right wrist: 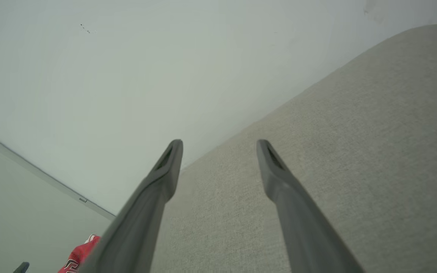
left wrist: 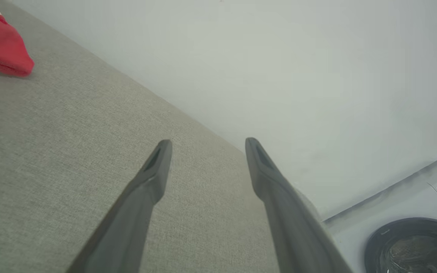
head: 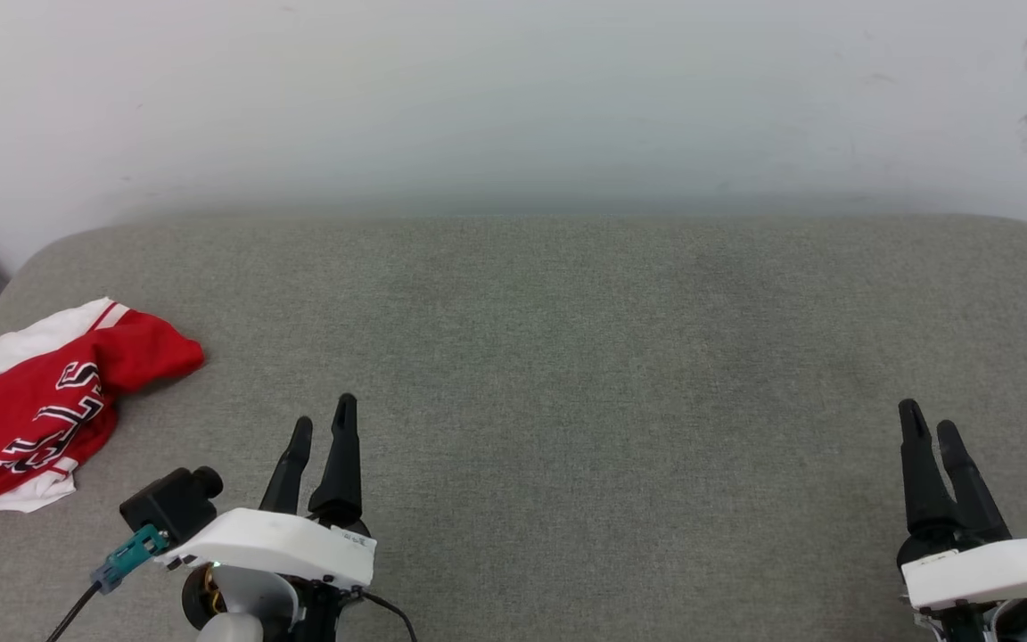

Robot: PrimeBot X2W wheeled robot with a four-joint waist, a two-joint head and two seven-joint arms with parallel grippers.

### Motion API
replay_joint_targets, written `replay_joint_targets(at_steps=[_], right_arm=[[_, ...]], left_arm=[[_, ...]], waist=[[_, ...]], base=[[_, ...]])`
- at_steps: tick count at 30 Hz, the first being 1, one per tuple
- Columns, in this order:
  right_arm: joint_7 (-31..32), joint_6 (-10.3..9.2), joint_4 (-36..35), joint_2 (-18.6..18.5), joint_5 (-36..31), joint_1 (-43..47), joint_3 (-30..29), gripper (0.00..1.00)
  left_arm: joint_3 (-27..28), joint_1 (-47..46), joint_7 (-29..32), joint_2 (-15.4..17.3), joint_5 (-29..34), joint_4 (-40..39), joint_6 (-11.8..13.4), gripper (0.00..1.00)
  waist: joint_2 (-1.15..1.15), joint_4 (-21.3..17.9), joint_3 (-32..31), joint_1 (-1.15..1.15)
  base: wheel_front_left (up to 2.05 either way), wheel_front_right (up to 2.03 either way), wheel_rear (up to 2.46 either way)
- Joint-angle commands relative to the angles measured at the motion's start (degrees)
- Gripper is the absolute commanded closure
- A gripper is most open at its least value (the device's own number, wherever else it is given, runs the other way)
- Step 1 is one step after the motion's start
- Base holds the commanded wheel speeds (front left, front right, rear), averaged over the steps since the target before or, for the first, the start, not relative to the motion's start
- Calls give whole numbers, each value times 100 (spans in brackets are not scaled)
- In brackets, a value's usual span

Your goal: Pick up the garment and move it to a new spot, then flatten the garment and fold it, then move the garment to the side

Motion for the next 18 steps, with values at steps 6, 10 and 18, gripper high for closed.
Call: replay_joint_targets(at_steps=[6,10,18], right_arm=[[85,0,-373,10,-783,61,8,0],[116,0,-445,18,-1003,91,17,0],[276,0,-594,35,-1691,181,-25,0]], left_arm=[[-184,-193,-155,14,834,-126,113,0],[-236,-193,-204,14,1101,-120,156,0],[-399,-198,-344,24,1838,-73,265,0]], waist=[[0,12,-9,0],[0,16,-13,0],[0,29,-27,0]], base=[[0,0,0],[0,0,0],[0,0,0]])
